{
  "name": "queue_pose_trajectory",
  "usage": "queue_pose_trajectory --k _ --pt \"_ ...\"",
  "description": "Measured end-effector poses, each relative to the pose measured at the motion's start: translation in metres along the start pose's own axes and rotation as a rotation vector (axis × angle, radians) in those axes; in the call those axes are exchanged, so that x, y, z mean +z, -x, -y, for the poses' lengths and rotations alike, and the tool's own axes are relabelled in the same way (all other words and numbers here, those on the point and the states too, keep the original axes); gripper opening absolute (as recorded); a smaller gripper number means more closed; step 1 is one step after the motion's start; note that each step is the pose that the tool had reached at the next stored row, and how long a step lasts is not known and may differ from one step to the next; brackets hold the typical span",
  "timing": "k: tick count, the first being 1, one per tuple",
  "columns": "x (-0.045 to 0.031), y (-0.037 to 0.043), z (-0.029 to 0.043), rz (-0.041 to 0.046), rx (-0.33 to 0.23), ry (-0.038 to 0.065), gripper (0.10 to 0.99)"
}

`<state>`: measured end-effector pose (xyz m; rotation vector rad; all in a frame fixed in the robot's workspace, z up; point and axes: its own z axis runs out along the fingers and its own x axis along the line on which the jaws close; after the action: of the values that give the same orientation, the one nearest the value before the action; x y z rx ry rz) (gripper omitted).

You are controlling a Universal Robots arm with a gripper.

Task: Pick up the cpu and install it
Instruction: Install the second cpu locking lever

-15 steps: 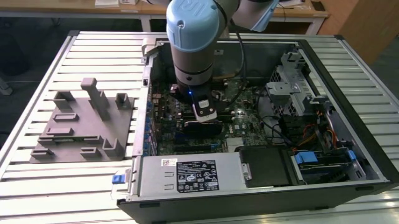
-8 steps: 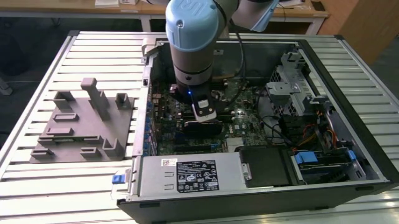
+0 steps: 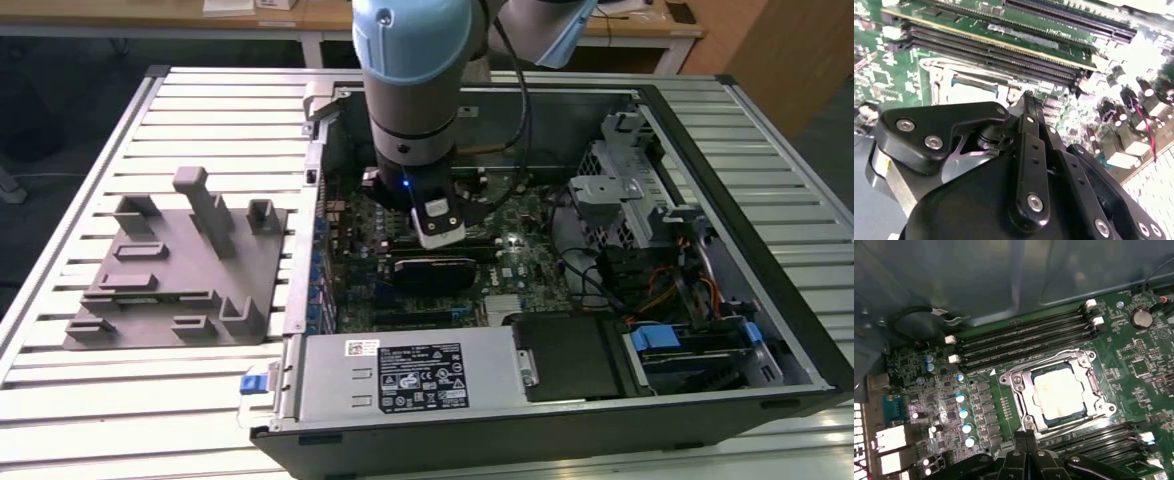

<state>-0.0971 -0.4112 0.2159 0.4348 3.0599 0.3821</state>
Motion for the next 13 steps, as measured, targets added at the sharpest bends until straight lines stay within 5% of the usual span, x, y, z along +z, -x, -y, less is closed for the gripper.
queue_pose_trajectory --k 2,13 --pt "0.0003 0.0043 -0.0019 0.0064 0.000 -0.022 0.106" --pt "0.0040 0.0199 -0.0170 0.0160 -0.001 -0.055 0.106"
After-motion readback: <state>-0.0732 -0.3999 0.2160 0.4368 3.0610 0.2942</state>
